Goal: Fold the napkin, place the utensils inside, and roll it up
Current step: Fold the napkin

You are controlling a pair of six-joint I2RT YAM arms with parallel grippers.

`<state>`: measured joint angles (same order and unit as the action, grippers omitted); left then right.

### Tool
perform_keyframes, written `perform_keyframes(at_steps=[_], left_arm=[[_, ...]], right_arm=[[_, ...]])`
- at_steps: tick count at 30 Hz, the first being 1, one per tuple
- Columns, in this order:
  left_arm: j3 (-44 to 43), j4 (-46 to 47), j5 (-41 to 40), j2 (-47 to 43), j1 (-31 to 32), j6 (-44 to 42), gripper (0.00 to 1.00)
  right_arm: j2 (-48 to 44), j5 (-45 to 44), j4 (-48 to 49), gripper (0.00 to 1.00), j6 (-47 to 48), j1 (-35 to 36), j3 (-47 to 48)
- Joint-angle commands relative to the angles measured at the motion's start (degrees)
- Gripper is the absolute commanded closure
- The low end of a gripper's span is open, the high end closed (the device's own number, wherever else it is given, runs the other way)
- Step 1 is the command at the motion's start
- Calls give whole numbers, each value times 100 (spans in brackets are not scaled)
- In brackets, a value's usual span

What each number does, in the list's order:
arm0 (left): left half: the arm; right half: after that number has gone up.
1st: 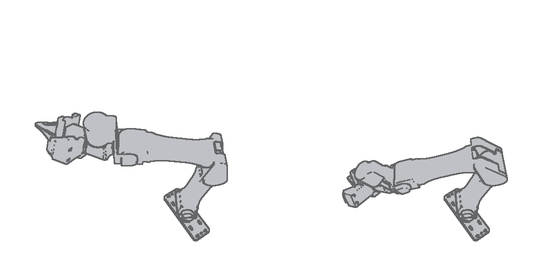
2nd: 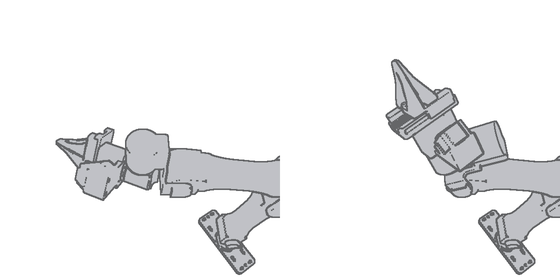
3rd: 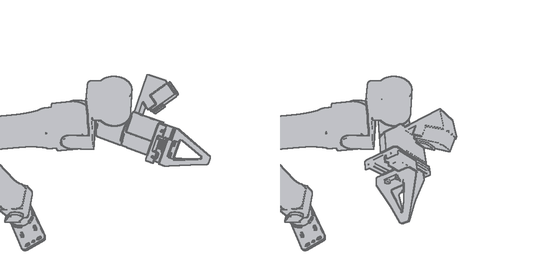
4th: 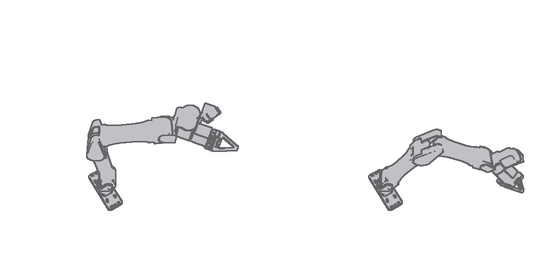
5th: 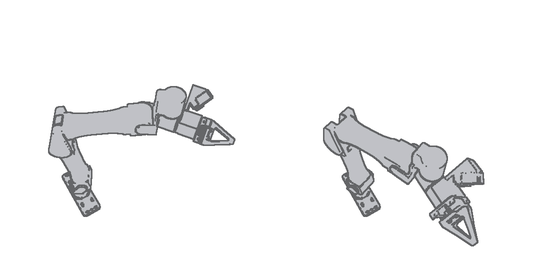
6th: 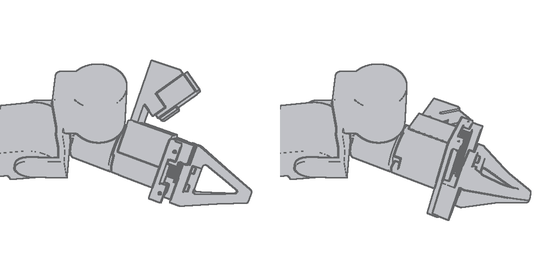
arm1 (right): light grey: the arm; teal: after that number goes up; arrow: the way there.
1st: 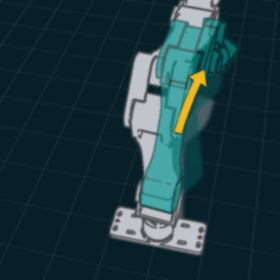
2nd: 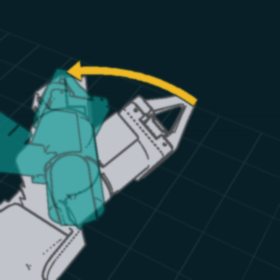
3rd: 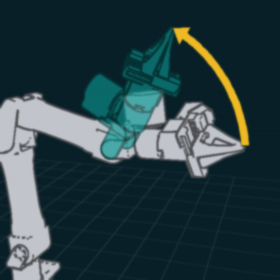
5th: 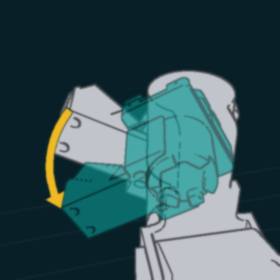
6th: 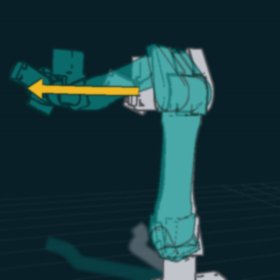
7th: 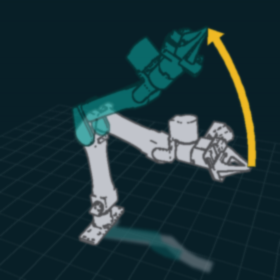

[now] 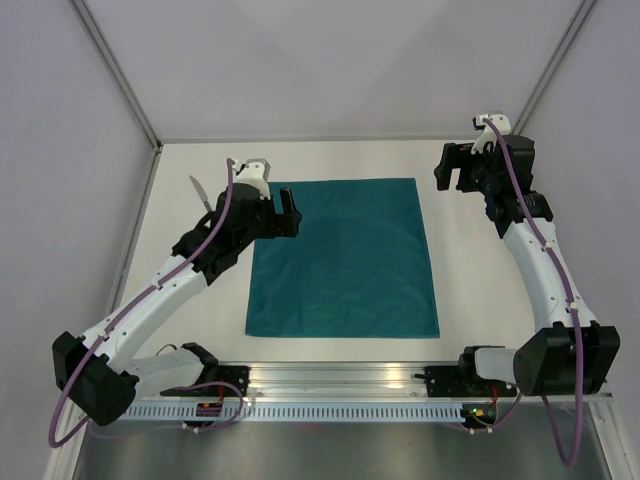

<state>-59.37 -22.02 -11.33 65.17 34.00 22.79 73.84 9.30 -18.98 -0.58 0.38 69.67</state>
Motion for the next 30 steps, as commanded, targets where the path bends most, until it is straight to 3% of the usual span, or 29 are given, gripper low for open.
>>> perform_keyframes(at_steps=[1, 7, 14, 22, 30], left_arm=[[-65, 286, 123, 22, 54, -301, 5], [-153, 295, -26, 110, 300, -415, 5], [-460, 461, -404, 663, 1229, -442, 7], [-979, 1015, -519, 2365, 2672, -240, 12], [-2244, 1147, -361, 4240, 3894, -152, 20]], right_arm=[[-37, -86, -88, 2, 5, -3, -32], [-37, -130, -149, 2, 5, -3, -15], [253, -552, -343, 2, 5, -3, 275], [447, -728, -352, 2, 14, 6, 319], [535, -701, -396, 2, 5, -3, 346]])
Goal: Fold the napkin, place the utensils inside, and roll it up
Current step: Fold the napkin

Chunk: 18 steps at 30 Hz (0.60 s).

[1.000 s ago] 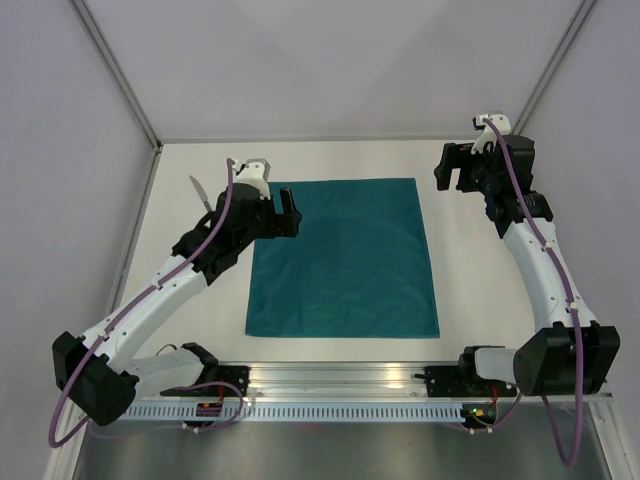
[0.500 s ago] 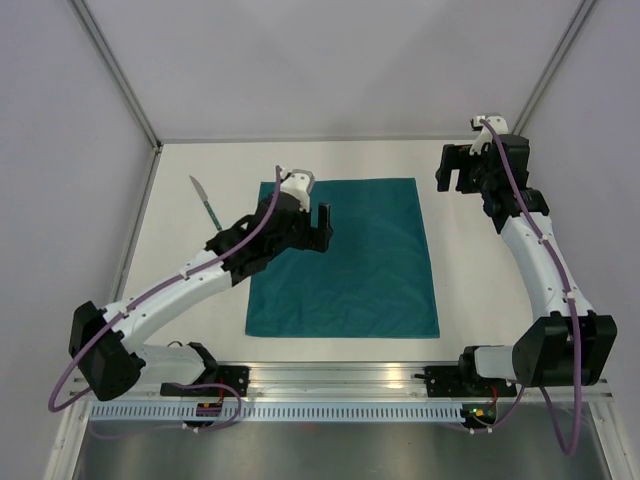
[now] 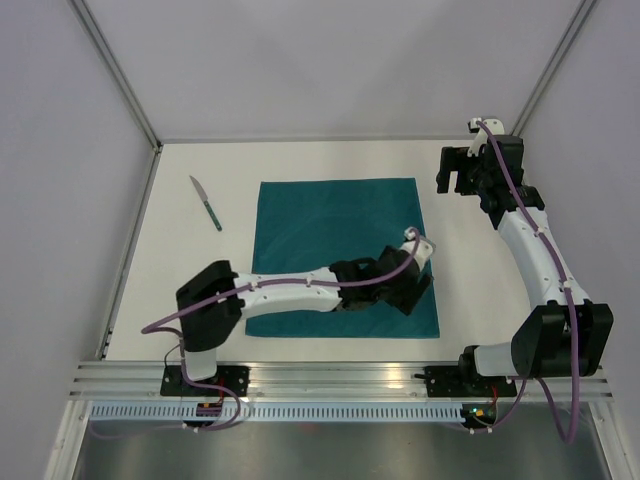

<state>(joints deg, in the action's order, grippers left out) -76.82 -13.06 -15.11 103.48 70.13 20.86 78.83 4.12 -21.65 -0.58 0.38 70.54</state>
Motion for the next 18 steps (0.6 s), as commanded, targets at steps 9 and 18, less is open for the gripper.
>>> perform_keyframes(at_steps=[9, 18], left_arm=[[-1362, 260, 44, 1709, 967, -214, 27], [-1670, 366, 35, 2202, 1161, -425, 31]], right_arm=[[10, -157, -129, 2, 5, 6, 258], [-16, -87, -147, 2, 5, -3, 249]])
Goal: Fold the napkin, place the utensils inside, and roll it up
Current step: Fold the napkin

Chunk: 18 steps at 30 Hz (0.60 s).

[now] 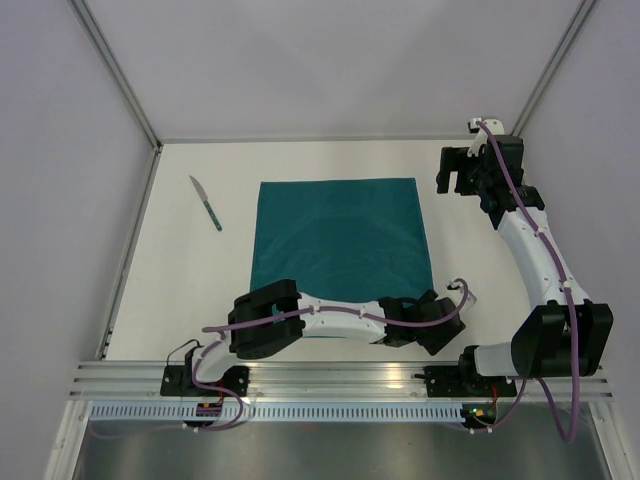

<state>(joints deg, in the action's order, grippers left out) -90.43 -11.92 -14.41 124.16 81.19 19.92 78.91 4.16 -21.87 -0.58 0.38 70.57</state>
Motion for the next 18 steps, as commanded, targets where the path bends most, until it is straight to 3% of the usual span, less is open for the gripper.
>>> perform_keyframes(at_steps=[1, 13, 18], left_arm=[[-378, 252, -70, 222, 72, -357, 32], [-554, 296, -457, 653, 117, -542, 38], [-519, 296, -580, 750, 125, -525, 51]], right_arm=[[-25, -91, -133, 2, -4, -3, 247], [-52, 5, -134, 2, 5, -3, 221], [-69, 14, -133, 2, 5, -3, 203]])
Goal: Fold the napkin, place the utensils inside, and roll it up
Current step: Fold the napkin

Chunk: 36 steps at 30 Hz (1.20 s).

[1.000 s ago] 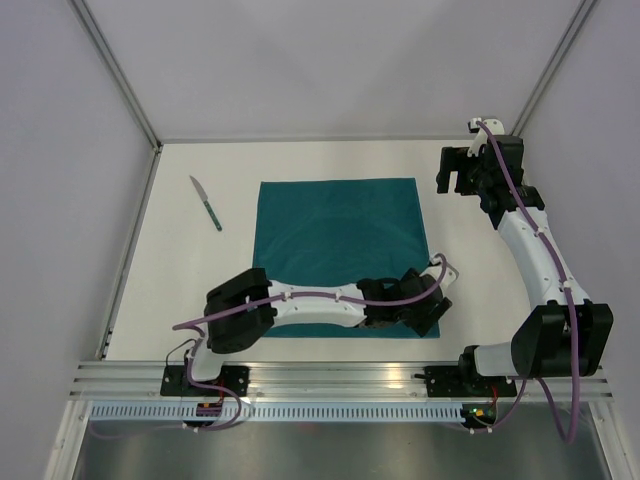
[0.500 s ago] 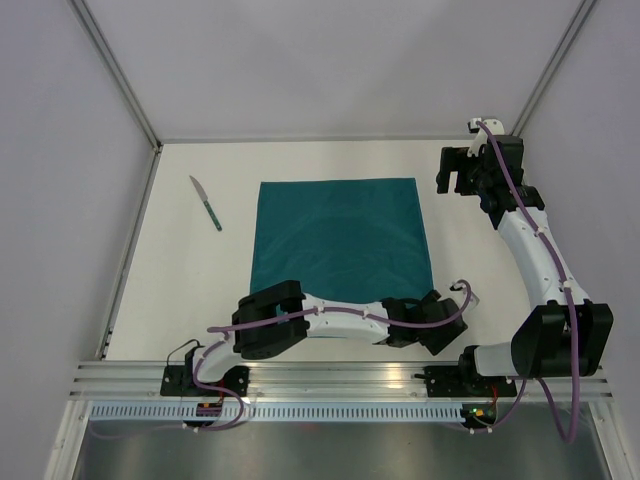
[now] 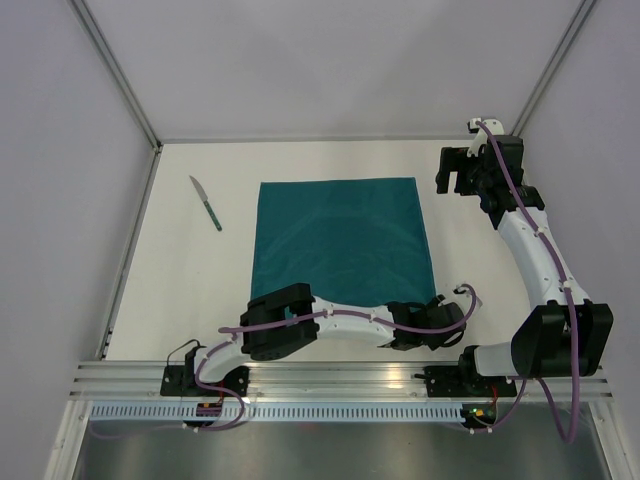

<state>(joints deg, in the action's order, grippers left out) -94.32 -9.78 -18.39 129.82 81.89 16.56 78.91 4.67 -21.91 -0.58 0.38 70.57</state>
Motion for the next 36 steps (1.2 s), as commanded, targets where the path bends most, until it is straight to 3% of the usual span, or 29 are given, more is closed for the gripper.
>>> perform_keyframes(at_steps=[1, 4, 15, 26, 36], left_arm=[[-139, 82, -200, 201, 55, -188, 54], [-121, 82, -235, 193, 55, -179, 68], [-42, 82, -33, -316, 38, -65, 98], [580, 327, 1170, -1248, -647, 1006, 98], [1592, 732, 2190, -2083, -2271, 1859, 98]], right_arm=[[-78, -27, -120, 2, 5, -3, 195], [-95, -18, -129, 2, 5, 6, 194], [-96, -27, -129, 2, 5, -3, 186], [-78, -10, -147, 2, 5, 6, 186], [-69, 60, -173, 2, 5, 6, 194]])
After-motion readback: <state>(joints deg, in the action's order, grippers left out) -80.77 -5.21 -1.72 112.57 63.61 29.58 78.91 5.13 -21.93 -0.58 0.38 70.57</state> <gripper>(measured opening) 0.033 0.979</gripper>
